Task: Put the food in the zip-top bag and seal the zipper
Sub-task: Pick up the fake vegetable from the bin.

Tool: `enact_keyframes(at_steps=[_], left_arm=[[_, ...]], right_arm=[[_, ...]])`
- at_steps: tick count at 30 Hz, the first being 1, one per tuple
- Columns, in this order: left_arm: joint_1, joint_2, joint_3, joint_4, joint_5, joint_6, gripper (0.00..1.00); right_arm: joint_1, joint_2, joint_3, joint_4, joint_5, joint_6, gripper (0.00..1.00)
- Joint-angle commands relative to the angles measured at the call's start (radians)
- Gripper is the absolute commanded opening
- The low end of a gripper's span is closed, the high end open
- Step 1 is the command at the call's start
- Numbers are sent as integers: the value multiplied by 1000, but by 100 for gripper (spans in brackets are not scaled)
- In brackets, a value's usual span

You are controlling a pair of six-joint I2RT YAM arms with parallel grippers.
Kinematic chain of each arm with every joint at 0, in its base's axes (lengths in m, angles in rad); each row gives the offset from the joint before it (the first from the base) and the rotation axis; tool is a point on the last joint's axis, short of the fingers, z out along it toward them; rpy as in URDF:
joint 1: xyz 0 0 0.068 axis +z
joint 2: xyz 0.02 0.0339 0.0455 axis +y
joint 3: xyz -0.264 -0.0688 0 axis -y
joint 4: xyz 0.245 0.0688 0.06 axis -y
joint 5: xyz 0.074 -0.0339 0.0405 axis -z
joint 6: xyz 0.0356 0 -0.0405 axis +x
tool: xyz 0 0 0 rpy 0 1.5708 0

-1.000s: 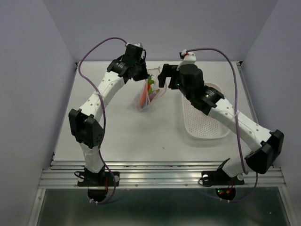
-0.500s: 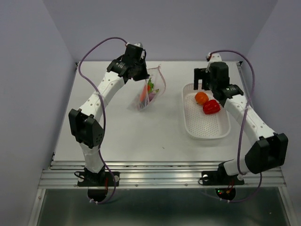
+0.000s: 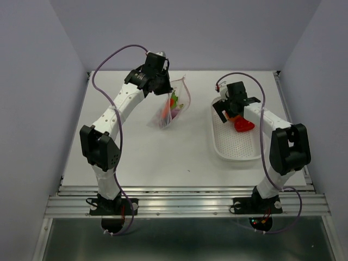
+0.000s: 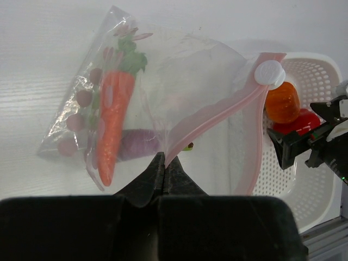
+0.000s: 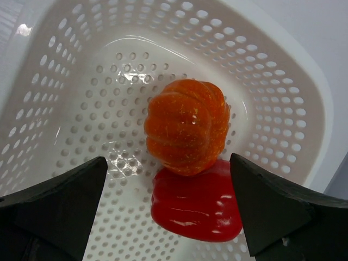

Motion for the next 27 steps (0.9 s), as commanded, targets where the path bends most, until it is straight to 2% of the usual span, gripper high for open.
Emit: enact_keyframes(at_steps=[1,10,17,19,23,24,25,27], left_arm=[[3,-54,-10,32,0,19,0],[1,-51,-16,35,9,19,0],[1,-46,-17,38,9,19,0],[1,-46,-16,39,11,17,0],[1,-45,-14,39,14,16,0],[1,-46,-11,38,11,16,0],[1,-46,-11,38,11,16,0],[1,-46,-8,36,11,16,0]], right_arm=[[-3,27,44,29,-5,-67,100],[-12,127,55,85,57,-37,100],[-12,143,27,184,146,-6,93],[-12,148,24,188,154,0,88],[-12,153,19,190,169,12,68],[-12,154,21,190,176,18,57],[-12,156,21,188,179,20,56],[-12,154,20,188,182,28,48]])
